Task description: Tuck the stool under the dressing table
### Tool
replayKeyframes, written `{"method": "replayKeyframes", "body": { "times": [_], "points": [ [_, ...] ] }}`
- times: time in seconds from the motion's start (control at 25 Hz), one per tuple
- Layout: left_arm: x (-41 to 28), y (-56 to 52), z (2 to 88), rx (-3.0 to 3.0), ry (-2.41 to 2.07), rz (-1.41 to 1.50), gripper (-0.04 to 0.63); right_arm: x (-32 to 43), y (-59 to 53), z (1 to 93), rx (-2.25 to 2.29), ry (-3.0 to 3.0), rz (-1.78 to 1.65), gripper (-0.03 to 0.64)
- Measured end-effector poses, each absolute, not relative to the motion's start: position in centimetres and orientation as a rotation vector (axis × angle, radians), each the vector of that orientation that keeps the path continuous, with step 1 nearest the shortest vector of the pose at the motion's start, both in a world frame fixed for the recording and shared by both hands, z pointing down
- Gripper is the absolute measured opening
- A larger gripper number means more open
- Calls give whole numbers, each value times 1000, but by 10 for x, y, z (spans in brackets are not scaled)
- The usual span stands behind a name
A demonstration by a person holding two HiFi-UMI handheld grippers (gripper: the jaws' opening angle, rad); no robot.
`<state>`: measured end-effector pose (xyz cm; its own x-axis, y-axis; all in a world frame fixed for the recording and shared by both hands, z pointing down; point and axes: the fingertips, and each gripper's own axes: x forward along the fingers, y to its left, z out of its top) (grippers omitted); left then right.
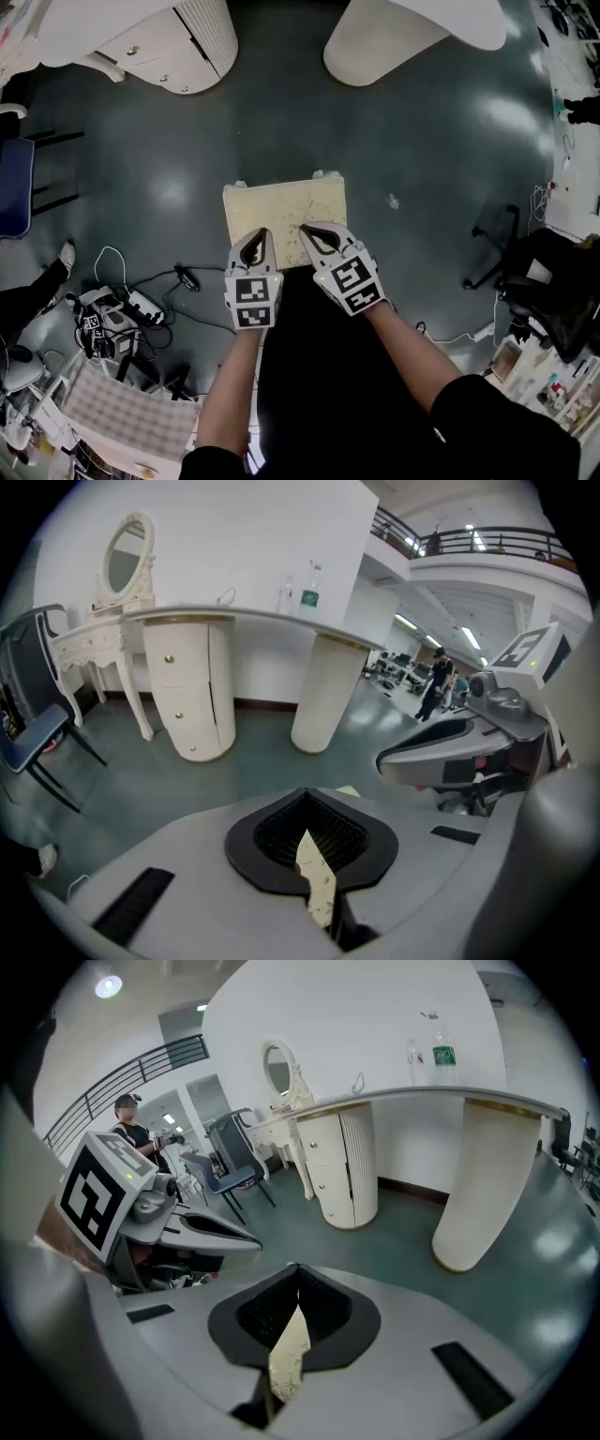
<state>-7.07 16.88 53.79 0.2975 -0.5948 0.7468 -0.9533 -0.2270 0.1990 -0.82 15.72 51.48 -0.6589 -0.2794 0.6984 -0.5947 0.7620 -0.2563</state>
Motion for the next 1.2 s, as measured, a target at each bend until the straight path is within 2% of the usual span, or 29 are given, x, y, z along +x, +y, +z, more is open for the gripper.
{"method": "replayKeyframes", "body": {
  "times": [0.24, 0.32, 0.4, 0.44, 0.48, 0.52, 0.92, 1.2],
  "points": [
    [-79, 175, 595, 1812, -1337, 733, 7, 1, 165, 572, 614, -2247, 692, 8],
    [-84, 180, 614, 1781, -1306, 752, 68, 6, 165, 587, 605, -2235, 712, 8],
    [-89, 183, 633, 1756, -1276, 774, 83, 13, 165, 604, 609, -2206, 741, 9],
    [-92, 185, 641, 1740, -1265, 779, 99, 16, 165, 613, 608, -2187, 758, 25],
    [-95, 187, 649, 1718, -1255, 783, 130, 20, 164, 622, 603, -2166, 779, 111],
    [-99, 189, 656, 1696, -1248, 787, 154, 24, 164, 632, 601, -2145, 801, 160],
    [-135, 214, 714, 1512, -1221, 843, 287, 105, 158, 710, 782, -1916, 1035, 246],
    [-161, 227, 741, 1427, -1124, 786, 374, 124, 165, 741, 780, -1871, 1241, 291]
  ]
}}
